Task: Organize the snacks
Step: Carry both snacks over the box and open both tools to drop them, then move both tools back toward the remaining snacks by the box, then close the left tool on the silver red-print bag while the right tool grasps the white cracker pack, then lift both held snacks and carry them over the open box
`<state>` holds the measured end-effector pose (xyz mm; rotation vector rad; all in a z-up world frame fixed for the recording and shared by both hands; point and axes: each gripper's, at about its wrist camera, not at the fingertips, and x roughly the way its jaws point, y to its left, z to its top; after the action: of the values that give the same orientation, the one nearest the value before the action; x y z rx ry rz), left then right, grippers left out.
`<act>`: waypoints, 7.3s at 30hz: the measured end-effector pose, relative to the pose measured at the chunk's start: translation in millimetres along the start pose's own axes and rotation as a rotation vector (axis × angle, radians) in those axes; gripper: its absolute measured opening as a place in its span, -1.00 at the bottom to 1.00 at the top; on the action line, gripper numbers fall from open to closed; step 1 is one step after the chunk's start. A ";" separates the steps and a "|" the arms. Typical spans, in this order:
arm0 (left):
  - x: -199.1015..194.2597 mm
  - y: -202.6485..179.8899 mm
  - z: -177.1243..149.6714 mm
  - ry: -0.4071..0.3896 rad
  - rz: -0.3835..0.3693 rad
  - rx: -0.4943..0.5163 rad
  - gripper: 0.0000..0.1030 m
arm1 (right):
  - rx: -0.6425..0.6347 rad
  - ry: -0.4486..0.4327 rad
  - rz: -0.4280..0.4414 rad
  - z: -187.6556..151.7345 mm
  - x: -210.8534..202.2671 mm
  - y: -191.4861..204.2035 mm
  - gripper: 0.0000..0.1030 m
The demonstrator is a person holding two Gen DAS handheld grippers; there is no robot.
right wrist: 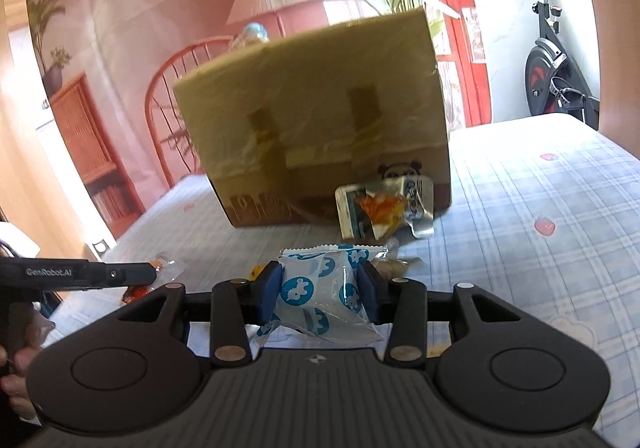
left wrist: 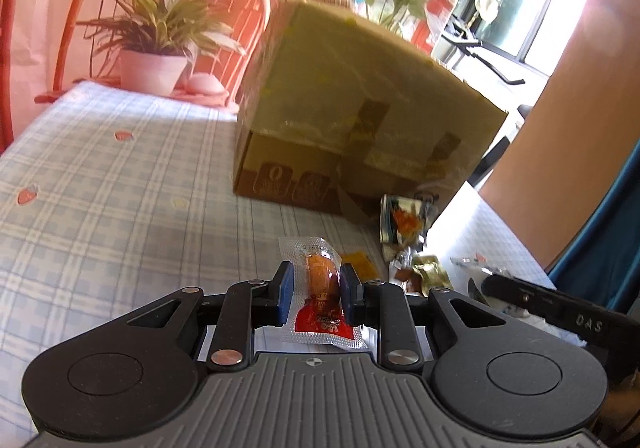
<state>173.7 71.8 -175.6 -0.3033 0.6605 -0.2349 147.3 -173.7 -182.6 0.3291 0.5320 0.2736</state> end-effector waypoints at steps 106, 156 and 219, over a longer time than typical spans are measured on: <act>43.1 -27.0 30.9 0.081 -0.048 0.095 0.01 | -0.371 0.314 -0.185 -16.8 -7.5 -32.2 0.69; 92.9 -36.5 -10.0 0.222 0.011 0.250 0.18 | -0.233 0.140 -0.135 -40.4 40.1 -49.6 0.23; 47.1 -44.5 20.8 -0.035 0.022 0.267 -0.02 | -0.169 0.063 -0.075 -20.3 17.3 -40.6 0.03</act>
<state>217.7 20.1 -171.0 -0.0444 0.5893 -0.2922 157.7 -200.2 -222.0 0.1366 0.5778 0.2555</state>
